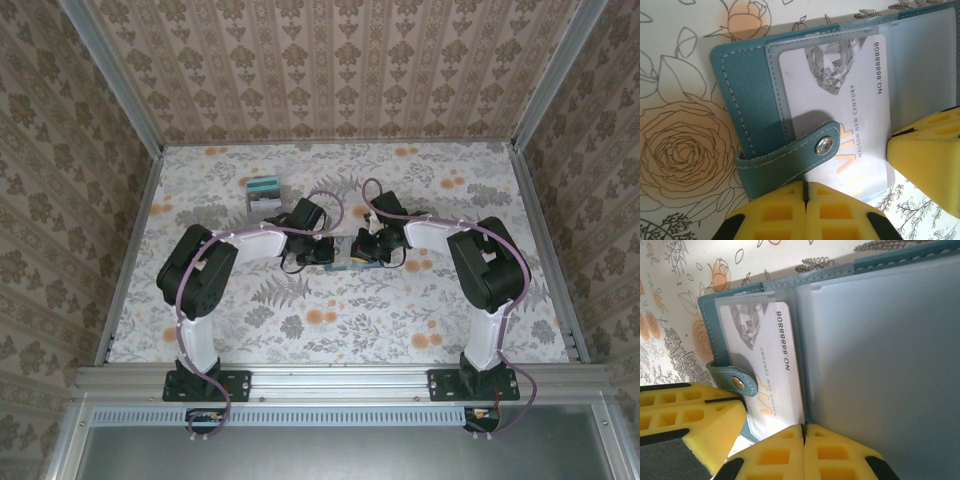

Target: Take the credit cards out of the card holder

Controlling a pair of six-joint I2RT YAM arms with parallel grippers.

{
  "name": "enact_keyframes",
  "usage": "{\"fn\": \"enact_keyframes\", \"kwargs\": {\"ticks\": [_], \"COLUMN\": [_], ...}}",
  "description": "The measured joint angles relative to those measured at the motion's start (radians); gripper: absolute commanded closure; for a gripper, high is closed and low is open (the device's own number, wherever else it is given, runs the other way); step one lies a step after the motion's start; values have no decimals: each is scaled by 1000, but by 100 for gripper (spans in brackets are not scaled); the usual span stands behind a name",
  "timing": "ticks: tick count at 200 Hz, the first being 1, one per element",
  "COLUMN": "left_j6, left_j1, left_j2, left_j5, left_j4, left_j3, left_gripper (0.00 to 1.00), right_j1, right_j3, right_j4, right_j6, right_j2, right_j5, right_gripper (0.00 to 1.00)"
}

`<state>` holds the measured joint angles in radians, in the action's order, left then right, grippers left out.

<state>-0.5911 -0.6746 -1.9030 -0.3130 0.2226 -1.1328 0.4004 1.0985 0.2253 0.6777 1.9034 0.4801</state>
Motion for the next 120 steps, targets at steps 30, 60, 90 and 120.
{"fn": "enact_keyframes", "kwargs": {"ticks": [30,60,90,120], "left_j6": [-8,-11,-11,-11], "left_j1": [1,1,1,1], "left_j2": [0,0,0,0], "left_j5": [3,3,3,3], "left_j4": [2,2,2,2], "left_j3": [0,0,0,0], "left_gripper": [100,100,100,100], "right_j1": [-20,-30,-30,-31], "right_j3": [-27,-35,-35,-35], "right_j4": [-14,-18,-31,-40], "right_j6": [0,0,5,7], "right_j2": [-18,-24,-24,-22], "right_j5": [0,4,16,25], "right_gripper": [100,88,71,72]}}
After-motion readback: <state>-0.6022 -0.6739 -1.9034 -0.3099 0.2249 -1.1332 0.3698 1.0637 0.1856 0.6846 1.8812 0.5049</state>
